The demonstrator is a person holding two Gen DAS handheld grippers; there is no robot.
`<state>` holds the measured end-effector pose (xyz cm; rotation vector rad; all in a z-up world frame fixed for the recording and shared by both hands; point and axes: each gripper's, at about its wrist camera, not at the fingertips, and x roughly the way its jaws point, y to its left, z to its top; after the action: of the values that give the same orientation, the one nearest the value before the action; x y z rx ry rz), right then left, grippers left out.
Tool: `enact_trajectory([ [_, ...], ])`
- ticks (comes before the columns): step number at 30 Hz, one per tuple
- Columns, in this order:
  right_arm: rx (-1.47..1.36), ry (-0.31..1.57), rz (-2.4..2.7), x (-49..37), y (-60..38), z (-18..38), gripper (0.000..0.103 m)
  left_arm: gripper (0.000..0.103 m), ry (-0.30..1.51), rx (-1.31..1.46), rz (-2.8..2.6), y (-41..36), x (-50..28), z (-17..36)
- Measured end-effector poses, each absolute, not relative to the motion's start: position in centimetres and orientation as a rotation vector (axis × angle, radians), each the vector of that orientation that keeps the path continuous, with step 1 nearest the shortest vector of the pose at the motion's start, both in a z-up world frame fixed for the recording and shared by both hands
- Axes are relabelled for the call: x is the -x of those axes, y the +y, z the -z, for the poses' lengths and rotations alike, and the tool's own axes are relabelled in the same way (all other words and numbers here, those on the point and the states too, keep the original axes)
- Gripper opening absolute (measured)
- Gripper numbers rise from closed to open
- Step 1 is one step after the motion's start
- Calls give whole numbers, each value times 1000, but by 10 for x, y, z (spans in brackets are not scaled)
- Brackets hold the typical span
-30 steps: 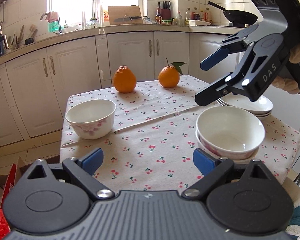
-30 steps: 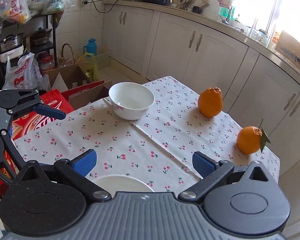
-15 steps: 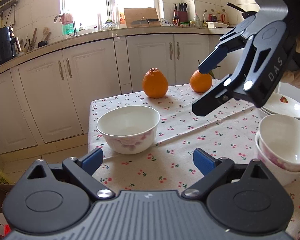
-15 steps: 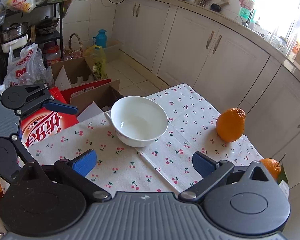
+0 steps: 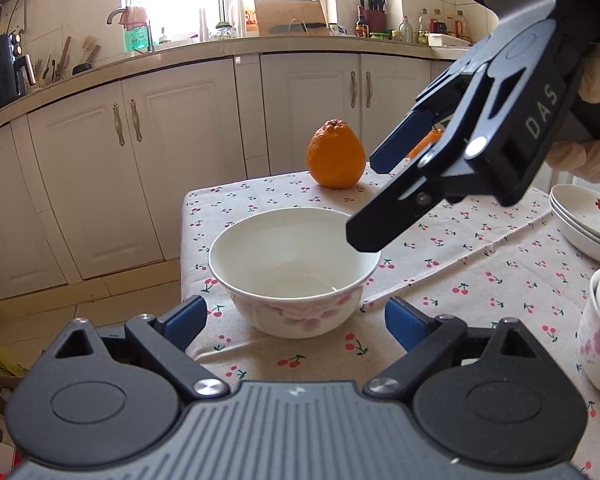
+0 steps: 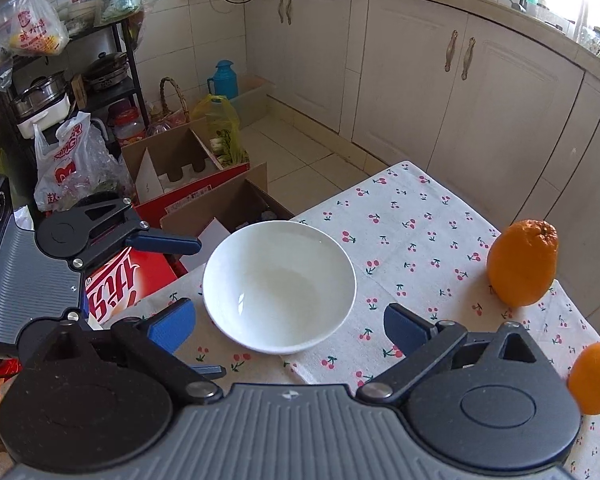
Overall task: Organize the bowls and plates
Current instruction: 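Close the right gripper on the rim of the white bowl, then lift the white bowl with the right gripper and carry it over the nested bowls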
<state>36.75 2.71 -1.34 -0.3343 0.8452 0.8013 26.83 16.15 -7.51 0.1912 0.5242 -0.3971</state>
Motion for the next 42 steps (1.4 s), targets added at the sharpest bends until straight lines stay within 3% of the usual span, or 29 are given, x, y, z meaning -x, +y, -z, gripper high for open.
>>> enact_trajectory([
  [3, 313, 873, -810, -381, 30, 21, 97, 95, 533, -196, 399, 162, -275, 78],
  [7, 286, 911, -805, -398, 34, 31, 87, 94, 542, -197, 413, 161, -282, 81],
  [21, 190, 980, -819, -427, 34, 57, 78, 88, 549, -195, 447, 159, -295, 85],
  [26, 178, 998, -848, -425, 34, 59, 71, 87, 555, -194, 450, 158, -296, 84],
  [42, 192, 976, -848, -386, 21, 36, 71, 87, 582, -228, 476, 149, -272, 62],
])
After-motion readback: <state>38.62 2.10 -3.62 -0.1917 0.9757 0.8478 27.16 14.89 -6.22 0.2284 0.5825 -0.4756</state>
